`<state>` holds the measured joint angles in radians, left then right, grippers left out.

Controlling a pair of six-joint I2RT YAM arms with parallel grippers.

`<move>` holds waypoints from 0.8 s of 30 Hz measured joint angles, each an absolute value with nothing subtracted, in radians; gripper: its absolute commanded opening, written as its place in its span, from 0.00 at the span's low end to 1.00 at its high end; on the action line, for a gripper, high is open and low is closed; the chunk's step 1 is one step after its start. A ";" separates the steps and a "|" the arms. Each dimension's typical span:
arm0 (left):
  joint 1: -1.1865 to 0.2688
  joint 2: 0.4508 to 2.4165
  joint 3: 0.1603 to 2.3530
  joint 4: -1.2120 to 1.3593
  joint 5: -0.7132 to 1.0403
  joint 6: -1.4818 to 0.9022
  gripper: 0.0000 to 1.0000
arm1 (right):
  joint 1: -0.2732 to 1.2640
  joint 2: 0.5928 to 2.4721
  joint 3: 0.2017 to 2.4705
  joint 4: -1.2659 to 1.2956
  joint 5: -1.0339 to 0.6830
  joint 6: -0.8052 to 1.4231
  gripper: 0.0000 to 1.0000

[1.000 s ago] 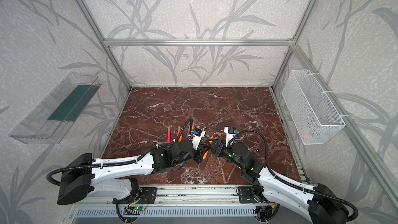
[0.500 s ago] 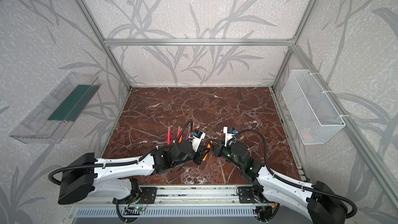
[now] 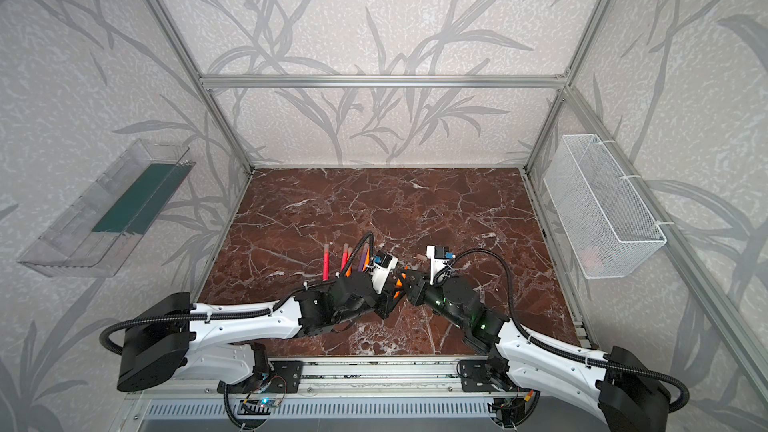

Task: Insert the pens into the pen caps
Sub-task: 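Move the right gripper away toward the loose pale pink cap on the table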

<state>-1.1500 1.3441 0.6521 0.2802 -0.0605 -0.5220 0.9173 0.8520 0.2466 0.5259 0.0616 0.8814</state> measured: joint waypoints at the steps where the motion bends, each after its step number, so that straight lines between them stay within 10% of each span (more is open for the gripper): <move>1: -1.150 1.345 0.649 0.284 -0.061 -0.522 0.30 | 0.919 0.852 0.247 0.526 0.064 0.879 0.07; 8: -1.153 1.345 0.632 0.312 -0.062 -0.518 0.09 | 0.930 0.855 0.250 0.525 0.084 0.870 0.10; 16: -1.133 1.343 0.611 0.332 -0.084 -0.519 0.00 | 0.934 0.831 0.277 0.473 0.113 0.839 0.67; 24: -0.835 1.276 0.568 0.419 -0.050 -0.531 0.00 | 0.934 0.609 0.302 0.258 0.268 0.755 0.75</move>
